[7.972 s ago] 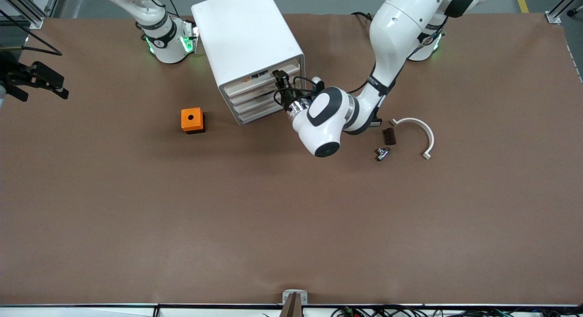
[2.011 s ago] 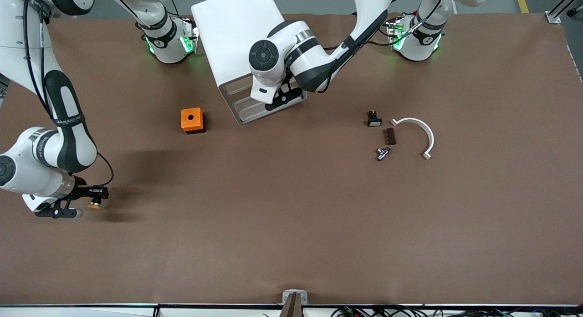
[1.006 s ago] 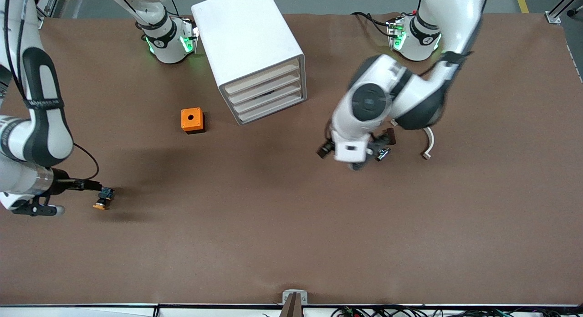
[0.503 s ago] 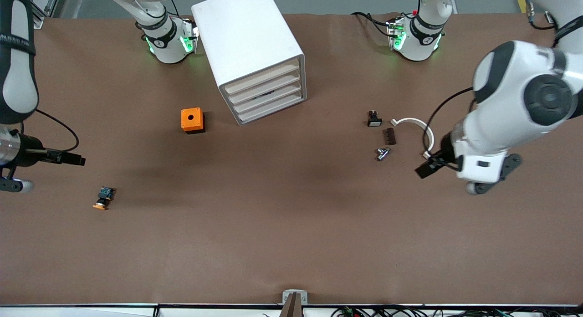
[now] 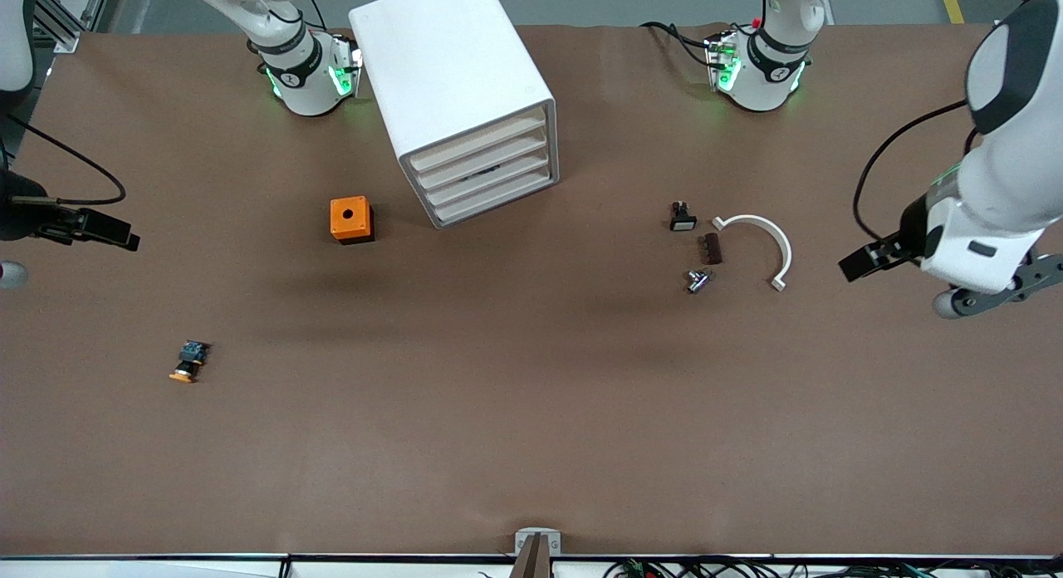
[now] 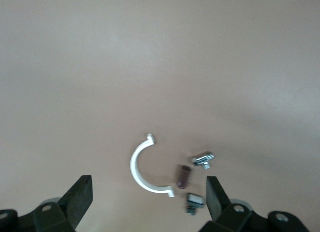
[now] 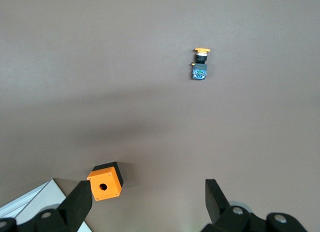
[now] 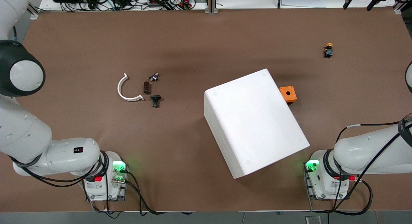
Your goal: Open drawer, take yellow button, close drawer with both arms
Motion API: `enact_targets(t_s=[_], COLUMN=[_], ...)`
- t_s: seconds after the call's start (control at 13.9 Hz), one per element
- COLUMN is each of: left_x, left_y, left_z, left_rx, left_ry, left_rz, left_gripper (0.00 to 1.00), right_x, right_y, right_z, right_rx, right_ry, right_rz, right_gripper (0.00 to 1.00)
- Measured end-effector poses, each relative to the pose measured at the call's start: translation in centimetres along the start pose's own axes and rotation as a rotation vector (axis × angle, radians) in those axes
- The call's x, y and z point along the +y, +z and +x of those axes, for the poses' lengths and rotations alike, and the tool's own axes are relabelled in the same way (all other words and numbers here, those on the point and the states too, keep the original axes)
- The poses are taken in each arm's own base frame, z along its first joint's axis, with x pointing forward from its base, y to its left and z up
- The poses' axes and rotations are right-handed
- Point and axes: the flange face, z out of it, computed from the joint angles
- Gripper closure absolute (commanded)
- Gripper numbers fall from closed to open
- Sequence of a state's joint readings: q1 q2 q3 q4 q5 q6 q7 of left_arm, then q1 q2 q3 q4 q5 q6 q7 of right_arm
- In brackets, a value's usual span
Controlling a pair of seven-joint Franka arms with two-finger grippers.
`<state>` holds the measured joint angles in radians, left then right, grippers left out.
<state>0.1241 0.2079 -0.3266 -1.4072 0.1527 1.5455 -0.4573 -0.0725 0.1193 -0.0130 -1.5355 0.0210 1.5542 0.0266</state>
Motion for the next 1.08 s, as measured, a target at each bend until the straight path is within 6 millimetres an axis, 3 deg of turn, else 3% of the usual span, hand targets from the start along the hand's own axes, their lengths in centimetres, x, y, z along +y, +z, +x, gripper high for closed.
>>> enact_targets(t_s=[0.29, 0.5, 0.86, 1.08], left_x=[-4.7, -7.2, -6.9, -7.0], left_y=[-2.2, -3.1, -3.4, -4.2], left_z=[-2.9, -5.2, -8.7, -9.5], left_rx=[-0.001, -0.009, -0.010, 0.005], left_ry=[0.114, 0.151, 0.178, 0.180], left_rz=[0.008, -0.044, -0.038, -0.040], left_gripper=[0.00, 0.00, 0.00, 0.00], right_x=[-0.1, -0.2, -0.7, -0.7], right_y=[-0.2, -1.7, -1.1, -1.6], right_z=[0.1, 0.2, -0.9, -1.1], right_rx=[0.004, 0.031, -0.067, -0.064], right_ry=[0.004, 0.001, -0.008, -0.006], right_rz=[0.000, 0.001, -0.003, -0.004], right_gripper=[0.00, 0.00, 0.00, 0.00])
